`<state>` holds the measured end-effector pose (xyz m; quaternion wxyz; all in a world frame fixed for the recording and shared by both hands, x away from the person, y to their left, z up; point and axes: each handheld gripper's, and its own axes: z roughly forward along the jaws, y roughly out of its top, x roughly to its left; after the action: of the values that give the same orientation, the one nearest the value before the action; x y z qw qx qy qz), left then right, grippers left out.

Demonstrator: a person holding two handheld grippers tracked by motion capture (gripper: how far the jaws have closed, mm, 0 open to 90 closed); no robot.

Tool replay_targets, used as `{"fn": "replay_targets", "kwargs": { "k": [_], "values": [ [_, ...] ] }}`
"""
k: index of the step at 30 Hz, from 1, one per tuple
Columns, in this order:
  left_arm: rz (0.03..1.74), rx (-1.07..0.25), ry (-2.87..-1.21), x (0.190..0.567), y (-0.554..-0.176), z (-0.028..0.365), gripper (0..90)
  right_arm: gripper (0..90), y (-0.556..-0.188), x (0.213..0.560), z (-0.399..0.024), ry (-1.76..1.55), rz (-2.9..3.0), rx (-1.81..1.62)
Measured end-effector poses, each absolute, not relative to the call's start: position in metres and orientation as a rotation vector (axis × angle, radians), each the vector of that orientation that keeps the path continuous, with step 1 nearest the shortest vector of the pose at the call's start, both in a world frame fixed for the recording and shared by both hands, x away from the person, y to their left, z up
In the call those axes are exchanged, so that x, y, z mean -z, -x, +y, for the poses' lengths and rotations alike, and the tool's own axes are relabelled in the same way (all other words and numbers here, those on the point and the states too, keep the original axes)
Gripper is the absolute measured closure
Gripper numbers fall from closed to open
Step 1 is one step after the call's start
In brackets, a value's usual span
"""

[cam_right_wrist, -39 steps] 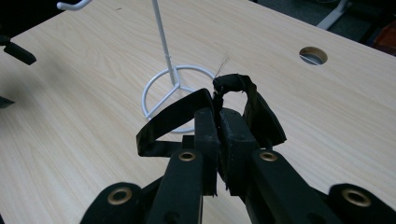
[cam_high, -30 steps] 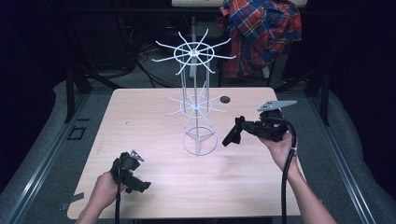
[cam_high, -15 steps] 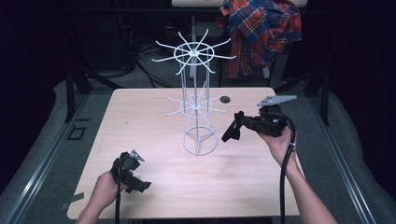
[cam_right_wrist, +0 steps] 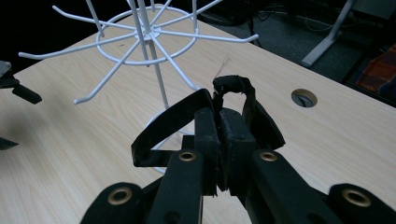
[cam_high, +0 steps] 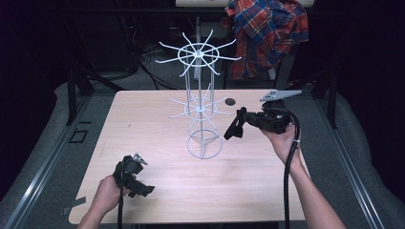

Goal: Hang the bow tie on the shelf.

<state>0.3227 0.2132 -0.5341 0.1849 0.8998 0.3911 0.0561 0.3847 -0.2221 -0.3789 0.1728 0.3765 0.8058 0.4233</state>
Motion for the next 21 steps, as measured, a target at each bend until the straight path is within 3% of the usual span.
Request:
{"fn": "replay_targets", "kwargs": {
  "k": [21],
  "values": [
    [1.096, -0.155, -2.543, 0.534, -0.324, 0.212, 0.0, 86.4, -0.395, 0.371, -0.21, -1.05, 2.294, -1.176]
  ]
}}
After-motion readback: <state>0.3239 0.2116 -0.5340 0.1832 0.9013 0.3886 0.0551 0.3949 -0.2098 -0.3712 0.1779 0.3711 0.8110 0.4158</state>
